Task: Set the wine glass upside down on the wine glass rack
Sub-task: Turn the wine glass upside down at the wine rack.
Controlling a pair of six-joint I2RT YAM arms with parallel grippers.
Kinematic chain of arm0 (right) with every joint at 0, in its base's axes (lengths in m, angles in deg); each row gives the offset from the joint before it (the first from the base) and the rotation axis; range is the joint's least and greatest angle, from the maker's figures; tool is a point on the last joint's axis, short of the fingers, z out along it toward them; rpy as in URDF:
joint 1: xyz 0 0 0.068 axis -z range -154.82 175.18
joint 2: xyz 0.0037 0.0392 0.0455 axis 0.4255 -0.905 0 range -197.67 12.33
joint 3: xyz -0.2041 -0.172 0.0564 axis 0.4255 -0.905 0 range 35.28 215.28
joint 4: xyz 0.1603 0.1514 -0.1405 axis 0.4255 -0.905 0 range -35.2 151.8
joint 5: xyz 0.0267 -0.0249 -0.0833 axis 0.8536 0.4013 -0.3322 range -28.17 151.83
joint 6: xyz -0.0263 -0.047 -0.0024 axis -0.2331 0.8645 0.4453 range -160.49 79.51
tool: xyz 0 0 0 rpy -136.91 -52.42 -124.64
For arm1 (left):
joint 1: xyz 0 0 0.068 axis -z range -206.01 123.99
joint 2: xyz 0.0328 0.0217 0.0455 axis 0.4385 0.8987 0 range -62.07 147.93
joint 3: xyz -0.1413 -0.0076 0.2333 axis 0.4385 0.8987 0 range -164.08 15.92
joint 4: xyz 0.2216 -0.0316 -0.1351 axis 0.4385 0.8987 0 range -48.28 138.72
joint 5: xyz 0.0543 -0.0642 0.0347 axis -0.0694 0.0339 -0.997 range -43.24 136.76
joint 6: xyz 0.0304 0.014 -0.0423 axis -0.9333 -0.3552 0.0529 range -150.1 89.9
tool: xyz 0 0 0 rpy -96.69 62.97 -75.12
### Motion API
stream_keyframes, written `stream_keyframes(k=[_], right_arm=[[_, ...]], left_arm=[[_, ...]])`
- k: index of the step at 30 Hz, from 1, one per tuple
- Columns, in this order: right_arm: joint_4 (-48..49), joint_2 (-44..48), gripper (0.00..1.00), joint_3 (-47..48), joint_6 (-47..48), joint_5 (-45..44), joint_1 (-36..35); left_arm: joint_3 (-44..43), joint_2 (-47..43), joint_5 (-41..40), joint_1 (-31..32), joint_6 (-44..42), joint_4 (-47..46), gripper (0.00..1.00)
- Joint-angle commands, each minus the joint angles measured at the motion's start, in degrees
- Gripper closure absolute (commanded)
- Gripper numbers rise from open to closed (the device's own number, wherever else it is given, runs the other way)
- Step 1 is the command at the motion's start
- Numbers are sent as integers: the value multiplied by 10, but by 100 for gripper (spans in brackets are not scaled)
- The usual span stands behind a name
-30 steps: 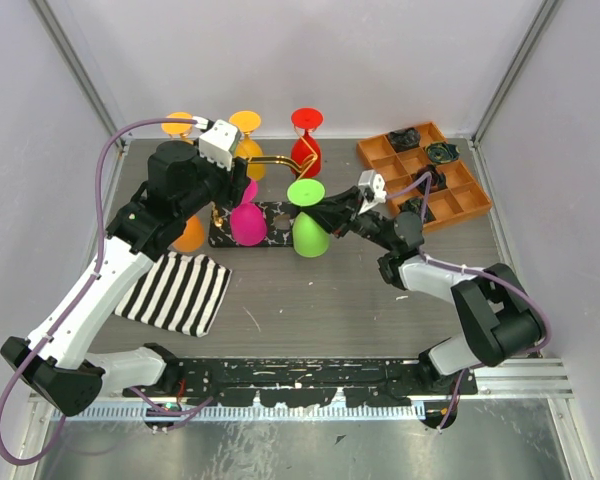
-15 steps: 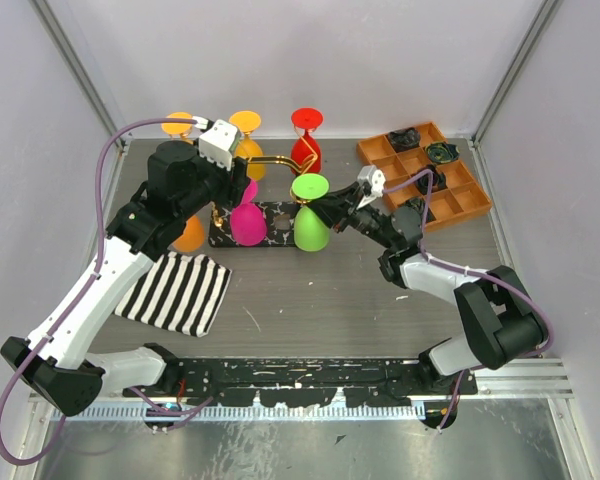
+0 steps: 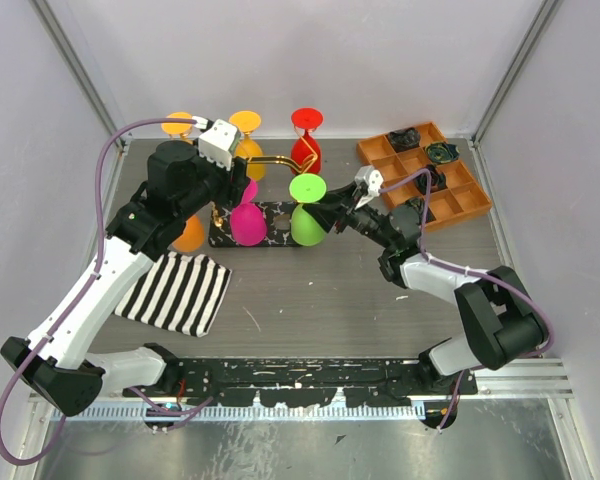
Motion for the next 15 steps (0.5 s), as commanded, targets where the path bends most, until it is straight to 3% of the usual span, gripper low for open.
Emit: stream_keyframes(k=[1, 4, 9, 15], right_arm=[[-2, 35, 53, 13, 24, -11, 1], [-23, 47, 48, 13, 35, -16, 2], [-74, 81, 31, 4, 55, -29, 1], [-160, 153, 26, -29, 76, -62, 1]], left_arm=[[6, -6, 3, -3, 1, -23, 38], [11, -11, 2, -3, 1, -29, 37], [22, -30, 0, -4, 3, -43, 35], [42, -65, -15, -9, 8, -74, 26]])
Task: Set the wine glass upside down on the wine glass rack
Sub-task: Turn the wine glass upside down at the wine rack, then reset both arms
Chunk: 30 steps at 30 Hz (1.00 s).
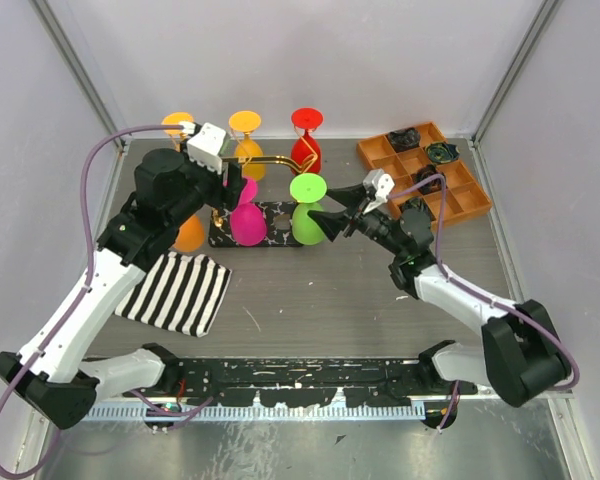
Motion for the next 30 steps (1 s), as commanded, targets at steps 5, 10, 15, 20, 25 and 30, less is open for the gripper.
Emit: stream_keyframes(k=[5, 10, 15, 20, 25, 30], right_arm=[[-109, 135, 17, -51, 23, -61, 2], [-282, 221, 13, -33, -8, -146, 1], [-468, 312, 0, 8, -47, -241, 1], [-622, 385, 0, 54, -80, -352, 1], [-761, 413, 0, 120, -86, -397, 1], [-797, 448, 0, 110, -93, -384, 1]], left_arm=[[20, -59, -17, -5, 17, -63, 19], [23, -92, -22, -5, 48, -62, 1], [51, -157, -49, -5, 83, -24, 2], [108, -263, -100, -5, 108, 25, 2], [167, -361, -150, -5, 144, 94, 2], [219, -455, -175, -5, 171, 138, 2]])
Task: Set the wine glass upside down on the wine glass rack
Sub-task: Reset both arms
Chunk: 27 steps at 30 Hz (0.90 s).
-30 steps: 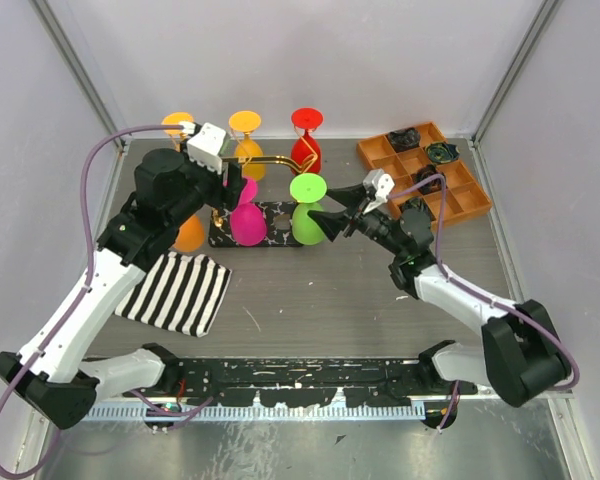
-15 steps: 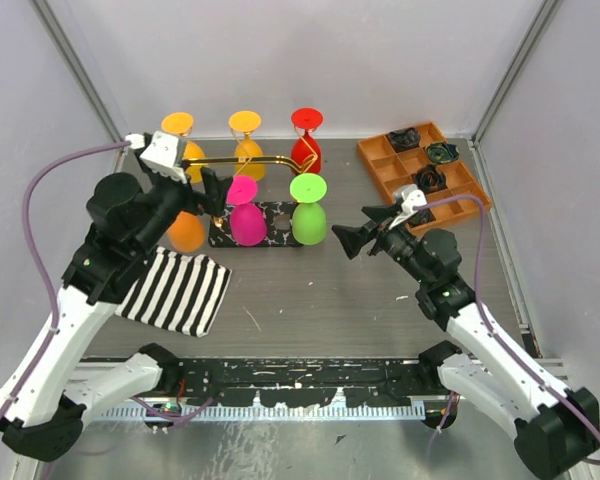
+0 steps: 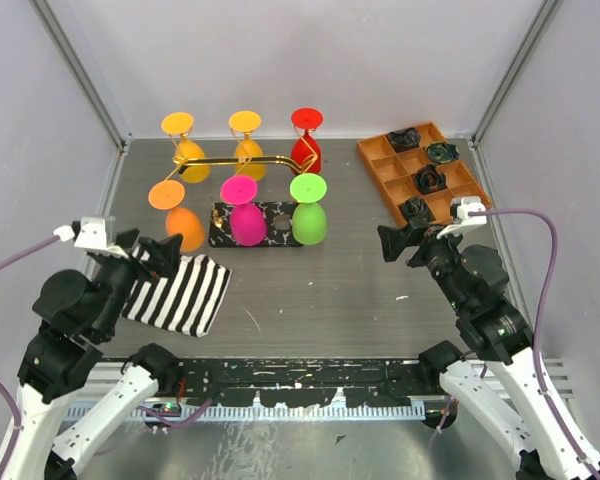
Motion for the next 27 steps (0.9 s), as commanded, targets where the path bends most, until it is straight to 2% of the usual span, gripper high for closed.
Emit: stream_keyframes(k=[1, 5, 14, 27], right_arm=[[-66, 28, 0, -2, -13, -14, 1], [-73, 54, 0, -24, -11, -30, 2], [-72, 80, 0, -43, 4, -46, 1], [-53, 88, 0, -55, 16, -20, 1]], left_arm=[[44, -63, -42, -2, 39, 61, 2], [75, -107, -62, -2, 55, 77, 2], [124, -129, -81, -3, 80, 97, 2], [127, -115, -93, -3, 79, 91, 2]])
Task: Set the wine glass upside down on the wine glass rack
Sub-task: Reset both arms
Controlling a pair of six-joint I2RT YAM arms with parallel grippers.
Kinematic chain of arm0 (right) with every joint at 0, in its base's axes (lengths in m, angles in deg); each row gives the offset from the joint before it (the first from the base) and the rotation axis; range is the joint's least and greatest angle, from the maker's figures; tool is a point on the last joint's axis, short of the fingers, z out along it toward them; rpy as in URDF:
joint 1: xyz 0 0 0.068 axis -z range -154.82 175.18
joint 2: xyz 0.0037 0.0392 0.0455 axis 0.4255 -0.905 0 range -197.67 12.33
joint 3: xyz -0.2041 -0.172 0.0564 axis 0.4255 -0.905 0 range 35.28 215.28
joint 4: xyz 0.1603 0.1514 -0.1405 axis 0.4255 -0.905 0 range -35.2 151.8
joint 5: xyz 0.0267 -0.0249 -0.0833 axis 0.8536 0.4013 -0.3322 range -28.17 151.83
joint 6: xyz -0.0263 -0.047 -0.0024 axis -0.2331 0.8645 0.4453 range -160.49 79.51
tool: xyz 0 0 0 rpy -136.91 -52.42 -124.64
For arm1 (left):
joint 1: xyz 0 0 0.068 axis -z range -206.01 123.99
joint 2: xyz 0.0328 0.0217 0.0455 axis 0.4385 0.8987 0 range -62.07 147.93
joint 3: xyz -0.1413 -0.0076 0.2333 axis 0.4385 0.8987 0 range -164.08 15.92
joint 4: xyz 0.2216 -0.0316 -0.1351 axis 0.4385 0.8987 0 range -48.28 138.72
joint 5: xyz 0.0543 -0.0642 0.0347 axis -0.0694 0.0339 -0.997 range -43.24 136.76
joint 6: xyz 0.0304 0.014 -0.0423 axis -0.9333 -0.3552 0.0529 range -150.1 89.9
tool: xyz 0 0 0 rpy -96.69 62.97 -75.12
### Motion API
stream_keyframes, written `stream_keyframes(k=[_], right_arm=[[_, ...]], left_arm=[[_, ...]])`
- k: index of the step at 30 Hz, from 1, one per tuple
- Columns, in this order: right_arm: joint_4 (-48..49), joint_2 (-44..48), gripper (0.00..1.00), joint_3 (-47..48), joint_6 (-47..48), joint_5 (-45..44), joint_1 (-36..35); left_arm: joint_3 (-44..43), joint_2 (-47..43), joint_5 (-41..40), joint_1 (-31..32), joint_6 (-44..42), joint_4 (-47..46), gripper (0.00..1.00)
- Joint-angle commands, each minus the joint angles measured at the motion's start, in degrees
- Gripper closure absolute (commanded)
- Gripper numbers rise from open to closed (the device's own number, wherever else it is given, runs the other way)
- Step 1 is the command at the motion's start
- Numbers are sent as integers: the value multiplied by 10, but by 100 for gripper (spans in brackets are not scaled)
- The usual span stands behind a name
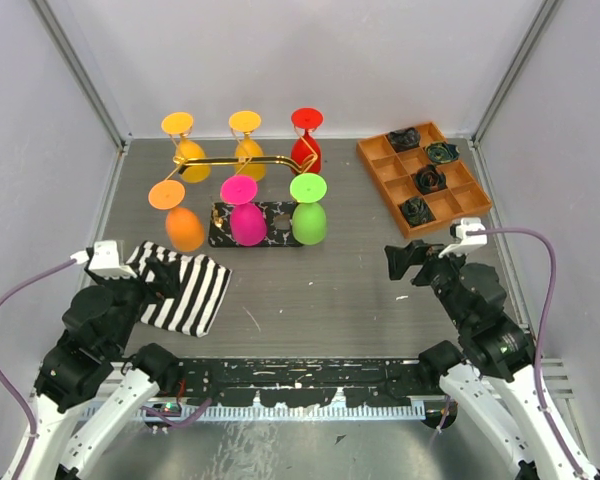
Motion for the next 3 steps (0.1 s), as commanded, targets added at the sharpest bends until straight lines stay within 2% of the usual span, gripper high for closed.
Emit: stream_keyframes(k=[1, 3], right_arm=[[34, 0, 0, 0, 10, 15, 1], [33, 2, 0, -2, 7, 9, 1]], left_arm=[[-1, -2, -13, -3, 7, -5, 2], [-1, -1, -14, -2, 7, -3, 2]])
